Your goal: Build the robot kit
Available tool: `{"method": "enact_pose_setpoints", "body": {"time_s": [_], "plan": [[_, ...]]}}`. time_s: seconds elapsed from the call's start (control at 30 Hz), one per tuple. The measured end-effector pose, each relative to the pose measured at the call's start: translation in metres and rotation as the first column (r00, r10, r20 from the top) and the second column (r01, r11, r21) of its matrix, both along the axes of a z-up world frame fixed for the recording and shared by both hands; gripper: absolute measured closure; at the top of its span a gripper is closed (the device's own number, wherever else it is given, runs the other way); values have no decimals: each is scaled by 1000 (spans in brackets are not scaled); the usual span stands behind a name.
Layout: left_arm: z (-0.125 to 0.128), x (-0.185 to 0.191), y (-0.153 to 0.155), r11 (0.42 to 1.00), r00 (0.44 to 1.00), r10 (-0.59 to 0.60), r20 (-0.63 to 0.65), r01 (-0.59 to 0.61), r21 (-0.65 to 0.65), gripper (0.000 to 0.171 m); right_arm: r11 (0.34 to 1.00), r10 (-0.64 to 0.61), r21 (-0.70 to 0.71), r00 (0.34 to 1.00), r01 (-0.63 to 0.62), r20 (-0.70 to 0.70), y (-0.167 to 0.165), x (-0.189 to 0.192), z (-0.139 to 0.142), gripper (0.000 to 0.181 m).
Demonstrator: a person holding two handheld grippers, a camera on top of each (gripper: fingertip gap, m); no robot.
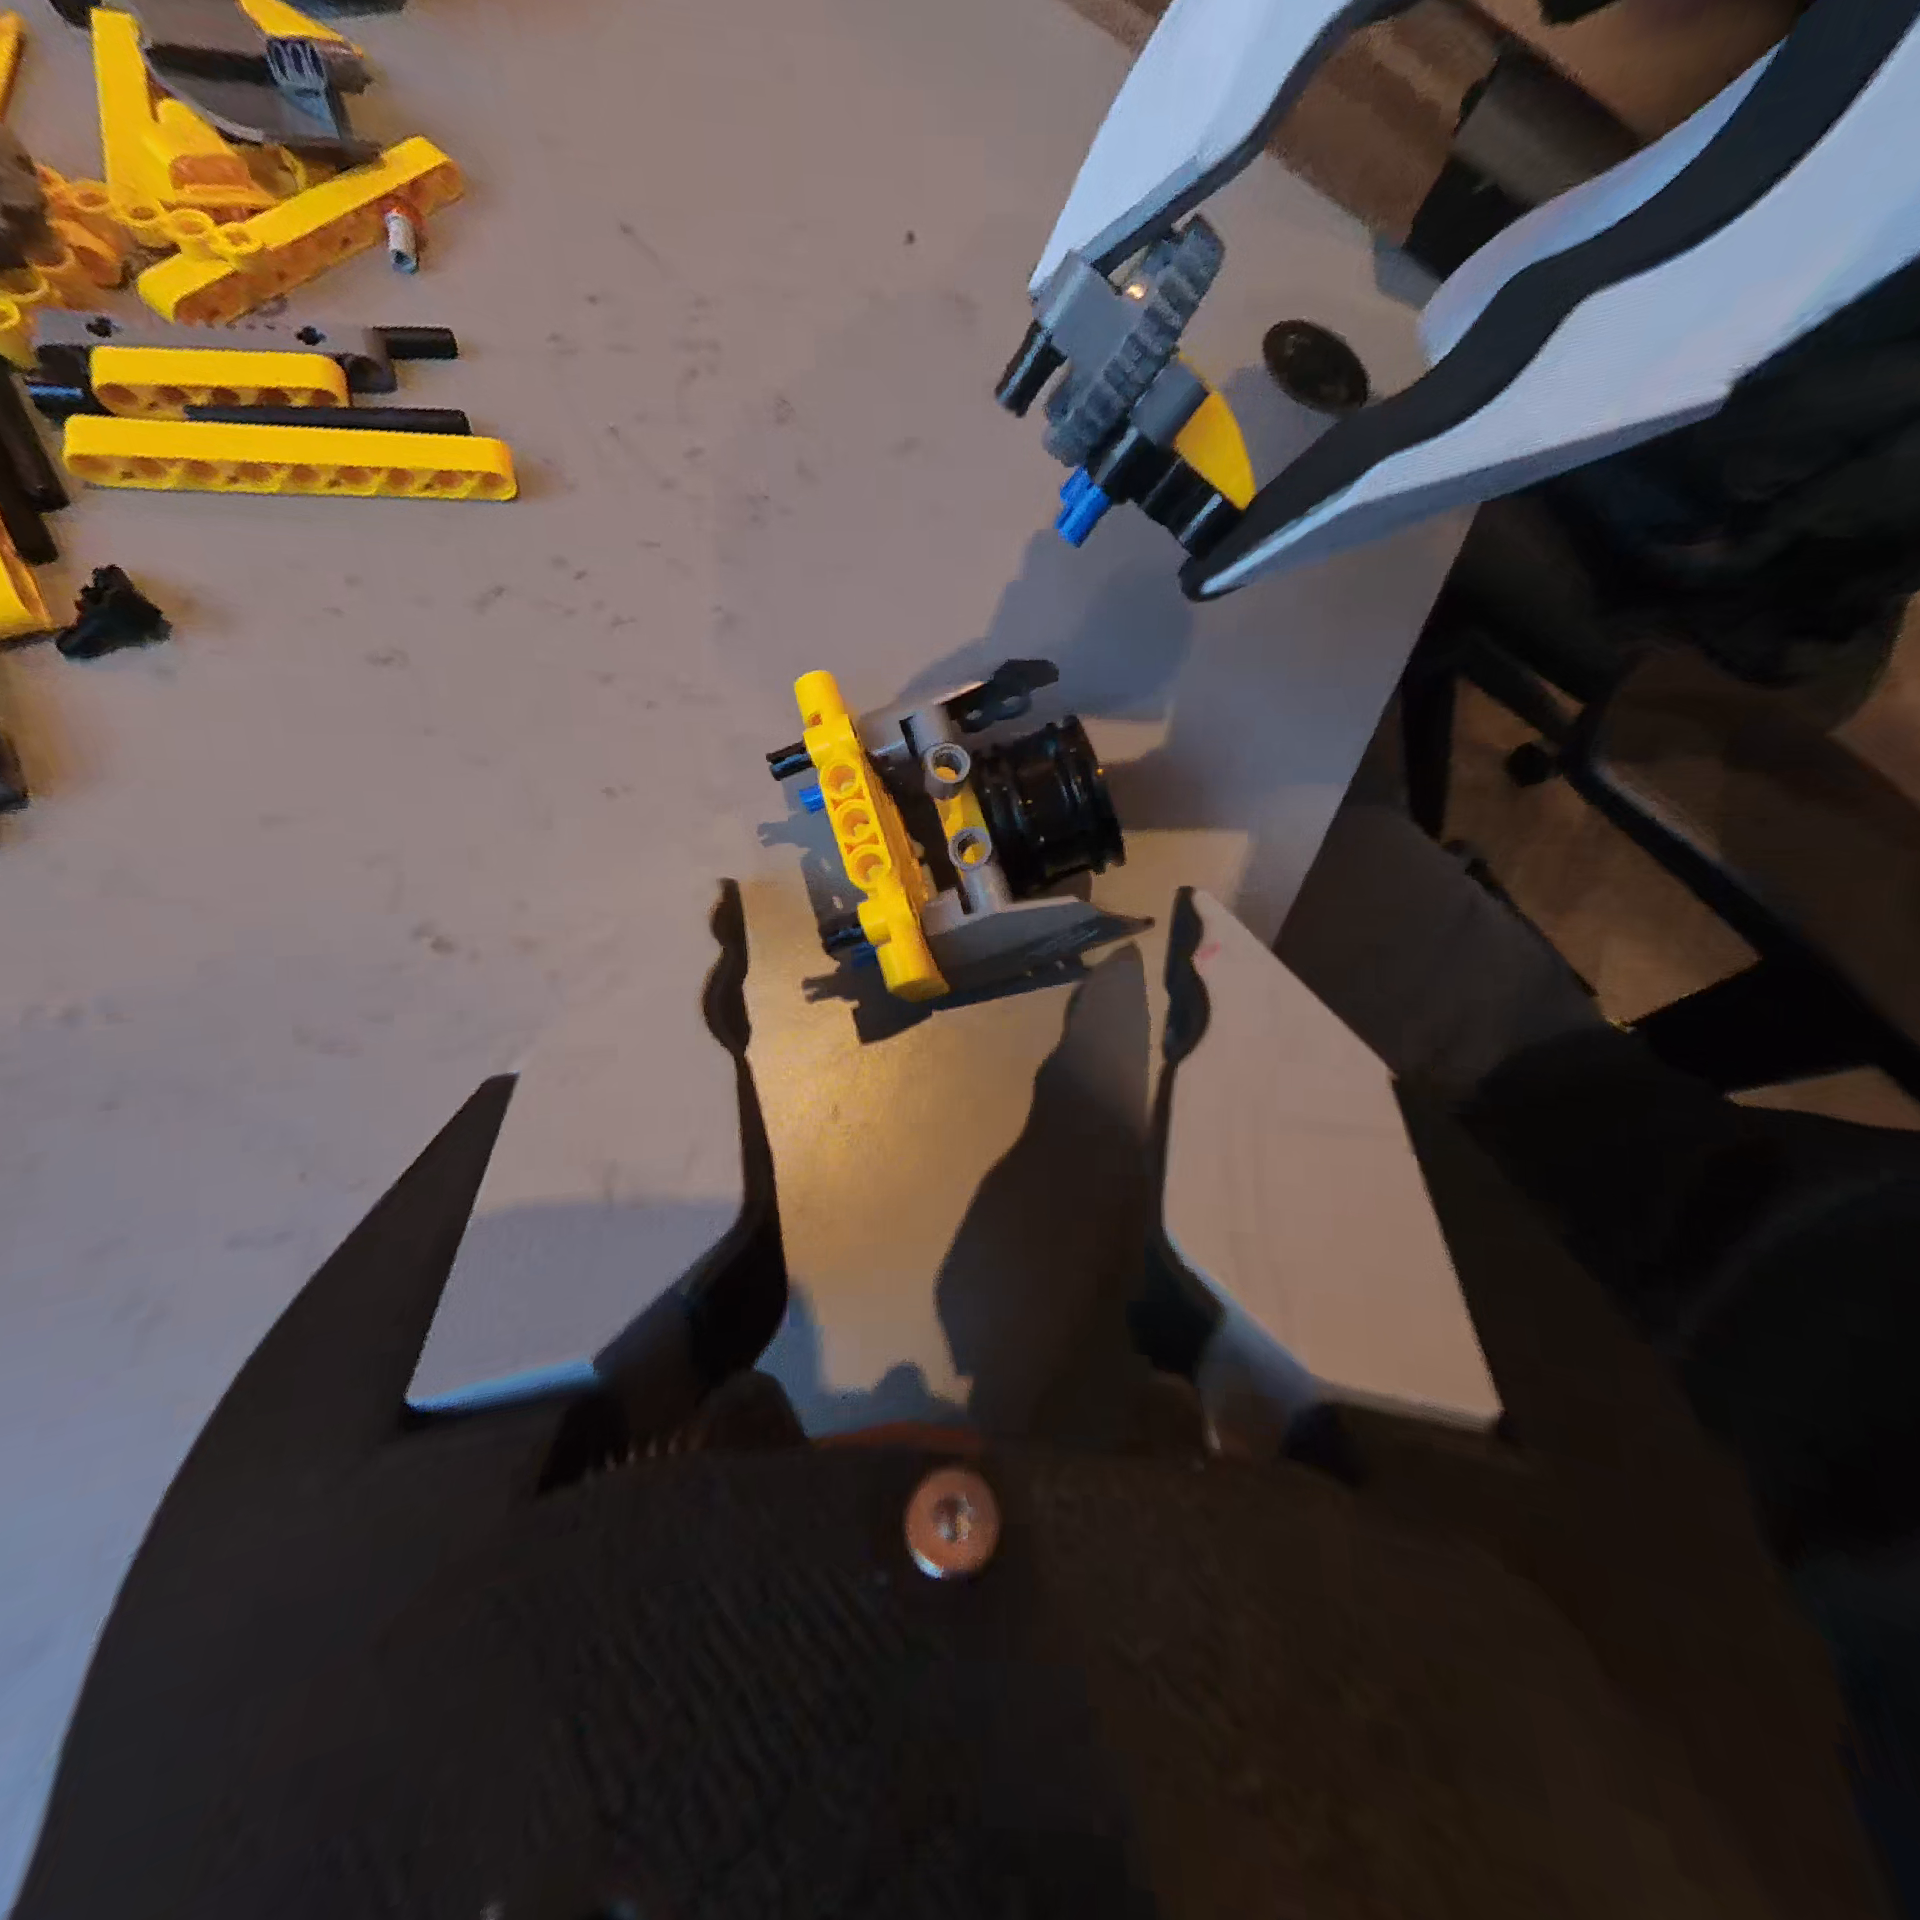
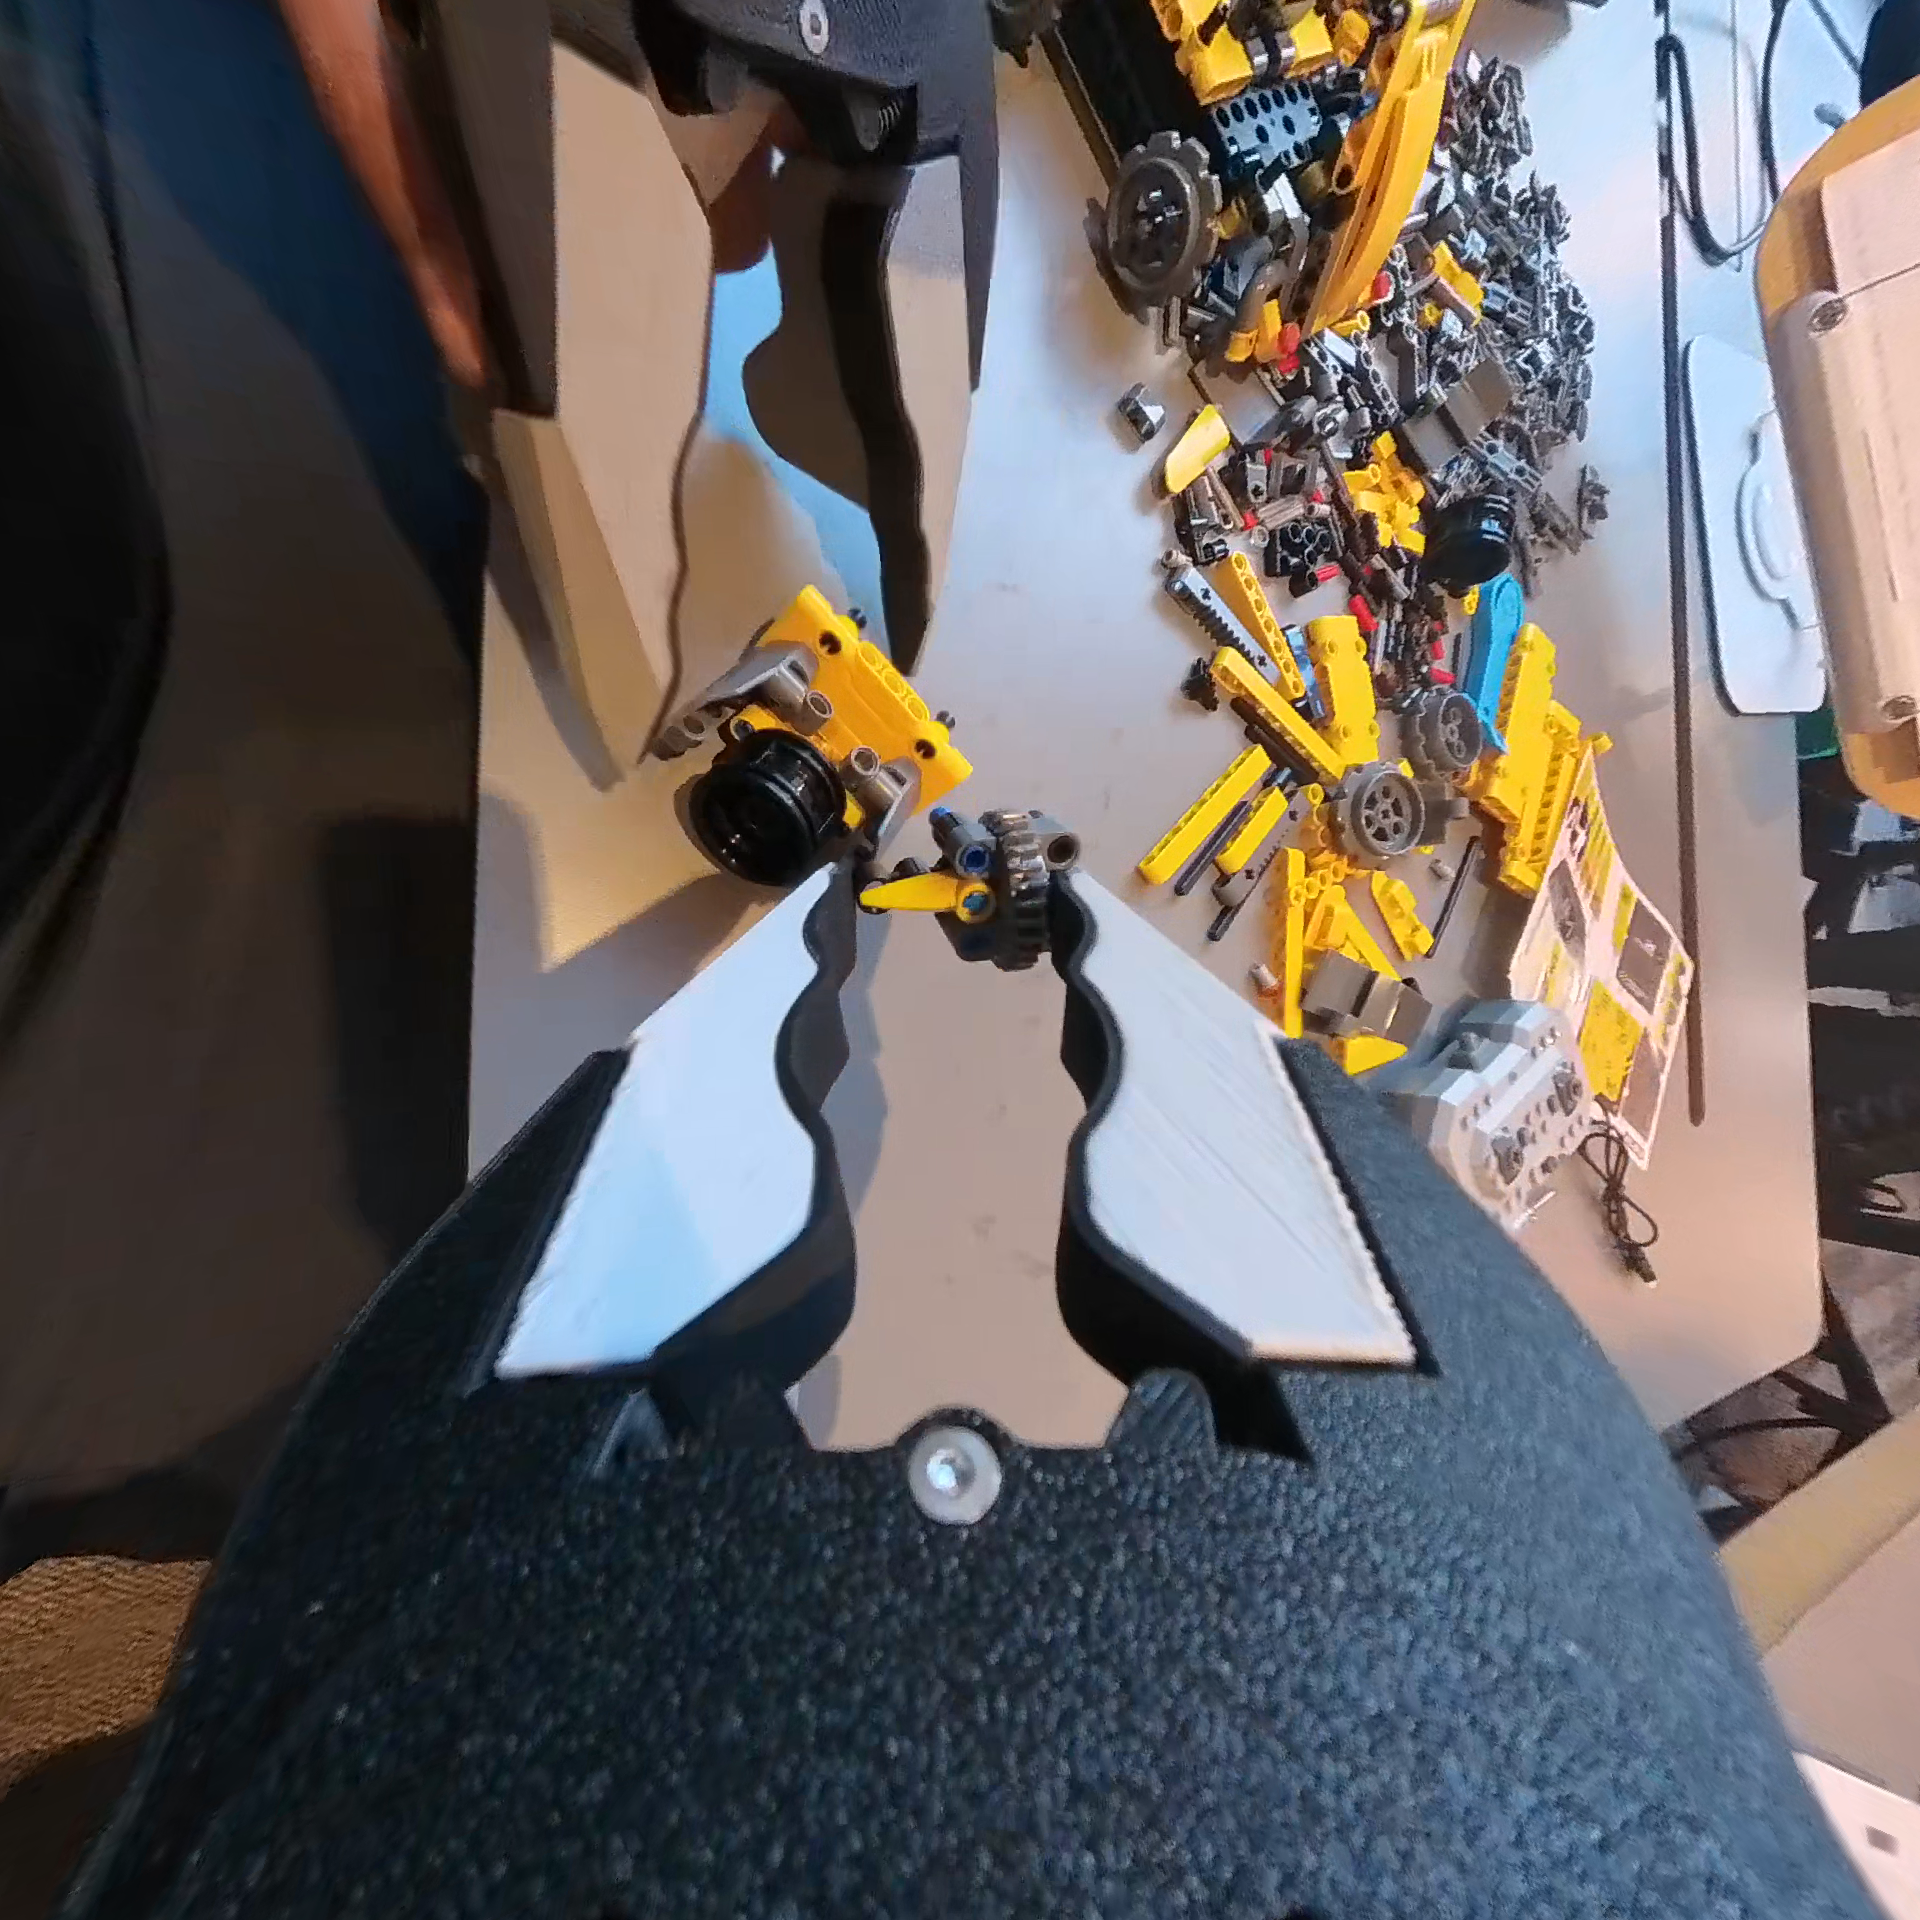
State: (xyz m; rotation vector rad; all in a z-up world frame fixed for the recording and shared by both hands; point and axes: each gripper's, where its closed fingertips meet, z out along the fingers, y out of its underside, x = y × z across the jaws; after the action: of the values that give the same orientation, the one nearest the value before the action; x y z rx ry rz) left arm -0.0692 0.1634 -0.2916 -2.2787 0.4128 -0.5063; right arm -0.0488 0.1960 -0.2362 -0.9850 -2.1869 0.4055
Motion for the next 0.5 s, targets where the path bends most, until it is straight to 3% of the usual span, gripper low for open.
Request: {"method": "enact_pose_setpoints", "body": {"time_s": [0.07, 0.27, 0.4, 0.5], "plan": [[-2, 2, 0, 998, 997, -61, -50, 61, -4, 111, 1000, 0, -30, 1000, 0, 12, -1, 1, -3, 144], [-5, -14, 0, 936, 913, -346, -214, 352, -13, 112, 995, -10, -97, 1000, 12, 26, -5, 7, -13, 144], [8, -14, 2, 936, 932, -350, -96, 351, -5, 97, 992, -28, -124, 1000, 29, 12, -5, 9, -15, 144], [13, -14, 5, 979, 979, -204, 9, 204, -3, 94, 990, -43, -133, 999, 44, 6, -1, 9, -16, 144]]}}
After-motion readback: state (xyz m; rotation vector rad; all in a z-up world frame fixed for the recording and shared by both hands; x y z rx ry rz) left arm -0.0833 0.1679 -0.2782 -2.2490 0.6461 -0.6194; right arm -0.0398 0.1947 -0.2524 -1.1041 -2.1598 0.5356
